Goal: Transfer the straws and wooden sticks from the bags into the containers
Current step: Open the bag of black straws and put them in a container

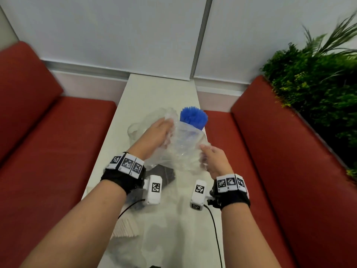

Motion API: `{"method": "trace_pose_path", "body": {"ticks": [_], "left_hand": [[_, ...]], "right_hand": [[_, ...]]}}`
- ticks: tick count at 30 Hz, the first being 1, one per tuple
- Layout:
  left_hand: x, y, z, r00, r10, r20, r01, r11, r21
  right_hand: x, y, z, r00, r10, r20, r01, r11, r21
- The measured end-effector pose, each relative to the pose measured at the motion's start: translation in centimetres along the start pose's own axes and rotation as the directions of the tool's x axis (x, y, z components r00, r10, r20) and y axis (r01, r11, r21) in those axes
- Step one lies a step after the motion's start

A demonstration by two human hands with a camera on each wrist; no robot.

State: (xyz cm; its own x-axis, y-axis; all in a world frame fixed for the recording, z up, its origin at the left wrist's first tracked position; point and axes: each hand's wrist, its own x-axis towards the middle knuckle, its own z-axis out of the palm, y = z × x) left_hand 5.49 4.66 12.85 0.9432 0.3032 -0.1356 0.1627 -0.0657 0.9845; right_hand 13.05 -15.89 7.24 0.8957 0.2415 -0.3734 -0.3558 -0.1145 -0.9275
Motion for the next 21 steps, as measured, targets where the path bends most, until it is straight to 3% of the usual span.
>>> {"method": "trace_pose_path", "body": {"ticks": [2,4,6,8,11,15,16,18,19,21], "left_hand": [[-0.8,0.9,-0.7,0.993,0.119,-0.022,-0.115,0.983,0.145],[-1.5,1.8,-2.3,0.964,0.246,-0.104,-0.223,0.955,0.194],[-1.9,2.9,-4.6,0.923,0.341,-0.179,-0.318,0.936,0.149],[-2.2,3.8,-7.0,0.900,0.362,-0.241,-0.375,0.927,-0.008],[-2.0,4.4,-9.8,0.882,0.356,-0.309,-0.419,0.893,-0.165],[-1.6,3.6,-12.3,0.893,0.232,-0.386,-0.320,0.930,-0.181],[-1.6,3.0,-13.0,0.921,0.213,-0.325,-0.285,0.939,-0.193],[-1.9,1.6,-14.6,0.979,0.195,-0.062,-0.204,0.958,-0.203],[-2.2,1.0,-15.5,0.981,0.171,0.089,-0.154,0.974,-0.166],[-2.6,0.4,-17.0,0.942,0.096,0.322,-0.078,0.995,-0.067]], "right_hand": [[-0.7,-1.4,0.8,0.961,-0.254,-0.110,0.258,0.966,0.017],[-1.4,-3.0,1.1,0.878,-0.438,-0.193,0.448,0.894,0.007],[-2.0,-4.2,0.6,0.760,-0.593,-0.265,0.605,0.795,-0.042],[-2.6,-4.6,0.1,0.668,-0.677,-0.308,0.693,0.717,-0.074],[-3.4,-4.6,0.2,0.640,-0.680,-0.357,0.722,0.691,-0.022],[-4.0,-3.9,0.4,0.643,-0.643,-0.416,0.731,0.678,0.082],[-4.1,-3.7,0.3,0.654,-0.636,-0.410,0.726,0.679,0.104],[-4.2,-3.3,-0.3,0.681,-0.620,-0.389,0.708,0.693,0.136],[-4.3,-3.2,-0.7,0.692,-0.621,-0.368,0.703,0.696,0.146],[-4.3,-2.8,-1.5,0.715,-0.642,-0.277,0.694,0.698,0.174]]}}
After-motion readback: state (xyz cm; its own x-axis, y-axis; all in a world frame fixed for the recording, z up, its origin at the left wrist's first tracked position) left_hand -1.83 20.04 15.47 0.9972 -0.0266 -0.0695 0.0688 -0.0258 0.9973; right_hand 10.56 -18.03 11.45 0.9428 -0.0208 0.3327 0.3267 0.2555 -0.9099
